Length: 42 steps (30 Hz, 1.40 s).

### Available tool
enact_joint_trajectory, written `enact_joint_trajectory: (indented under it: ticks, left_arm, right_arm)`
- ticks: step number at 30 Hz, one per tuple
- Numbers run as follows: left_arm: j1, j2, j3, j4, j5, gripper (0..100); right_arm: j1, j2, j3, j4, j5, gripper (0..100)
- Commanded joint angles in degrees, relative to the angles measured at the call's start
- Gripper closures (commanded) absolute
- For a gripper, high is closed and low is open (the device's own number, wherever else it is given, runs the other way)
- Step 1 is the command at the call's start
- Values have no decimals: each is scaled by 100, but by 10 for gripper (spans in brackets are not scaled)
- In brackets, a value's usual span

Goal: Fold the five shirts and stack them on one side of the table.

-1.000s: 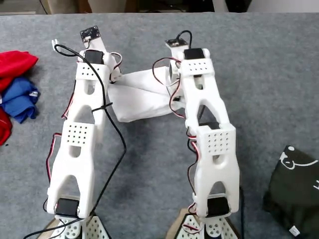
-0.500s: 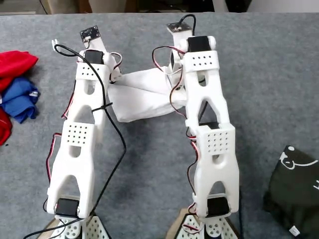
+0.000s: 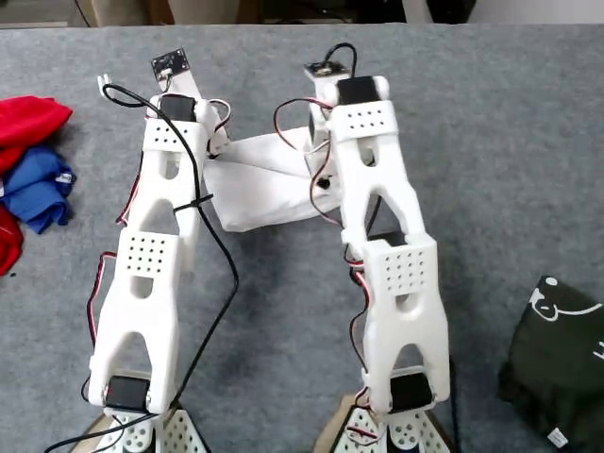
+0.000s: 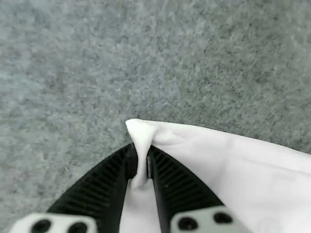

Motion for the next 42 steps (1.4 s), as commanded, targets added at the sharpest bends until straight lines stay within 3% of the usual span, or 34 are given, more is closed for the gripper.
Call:
enact_joint_trajectory:
  ticks: [1,20,29,42]
  left_arm:
    - [-97,-75,-88,-70,-44,982]
    - [-97,-75,-88,-70,-44,982]
    - [-97,-75,-88,-70,-44,982]
    - [-97,-75,-88,-79,-44,982]
  right_arm:
    - [-198,-92,-4,105,-158,817]
    - [40,-1332,1182,-9,-299,760]
    - [66,-497,1218,-791,-914,760]
    - [-101,409,919,-1134,-677,776]
